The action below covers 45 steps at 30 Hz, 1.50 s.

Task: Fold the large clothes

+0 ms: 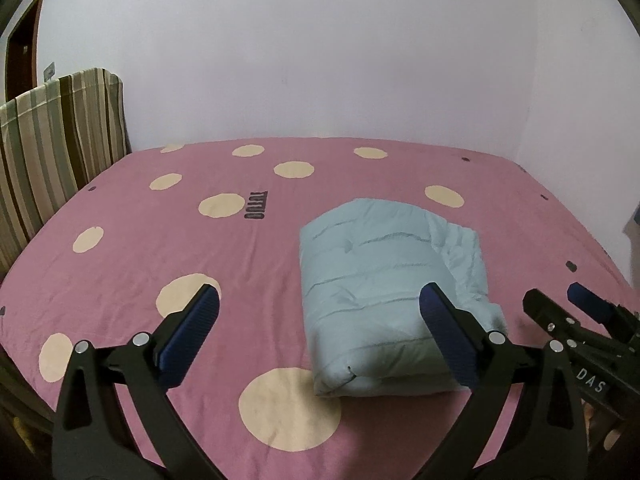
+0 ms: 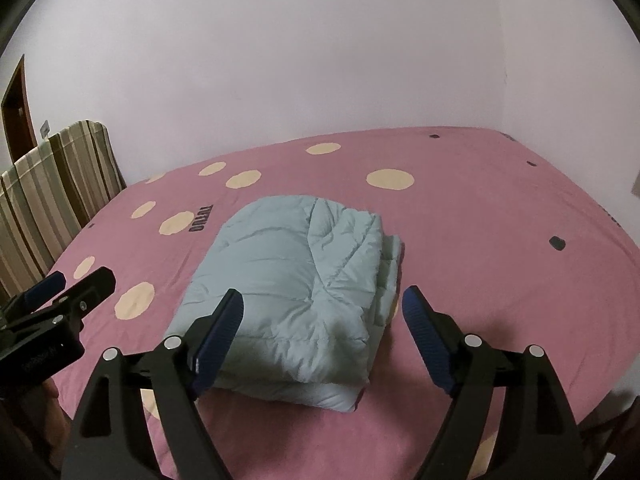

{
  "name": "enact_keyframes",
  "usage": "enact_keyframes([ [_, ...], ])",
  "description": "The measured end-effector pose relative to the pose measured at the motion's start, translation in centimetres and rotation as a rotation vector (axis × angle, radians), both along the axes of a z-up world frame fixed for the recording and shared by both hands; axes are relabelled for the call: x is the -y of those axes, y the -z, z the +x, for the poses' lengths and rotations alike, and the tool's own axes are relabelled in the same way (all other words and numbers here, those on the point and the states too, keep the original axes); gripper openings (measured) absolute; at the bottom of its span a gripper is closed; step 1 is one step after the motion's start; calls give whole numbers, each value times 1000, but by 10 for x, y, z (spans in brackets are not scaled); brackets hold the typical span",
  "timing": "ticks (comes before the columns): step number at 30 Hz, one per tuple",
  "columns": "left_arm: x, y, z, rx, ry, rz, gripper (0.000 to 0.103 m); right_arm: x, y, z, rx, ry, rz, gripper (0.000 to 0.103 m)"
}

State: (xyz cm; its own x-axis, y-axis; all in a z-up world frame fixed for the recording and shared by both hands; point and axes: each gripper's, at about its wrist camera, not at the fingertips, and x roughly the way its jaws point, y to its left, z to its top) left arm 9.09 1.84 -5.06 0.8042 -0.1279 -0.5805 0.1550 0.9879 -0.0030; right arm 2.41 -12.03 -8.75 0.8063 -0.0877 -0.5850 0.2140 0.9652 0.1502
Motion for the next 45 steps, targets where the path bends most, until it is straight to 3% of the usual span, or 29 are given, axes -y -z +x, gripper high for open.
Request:
enact_keyframes([
  [45, -1, 3, -5, -10, -3, 13, 100, -3, -3, -4, 28, 2, 3, 81],
])
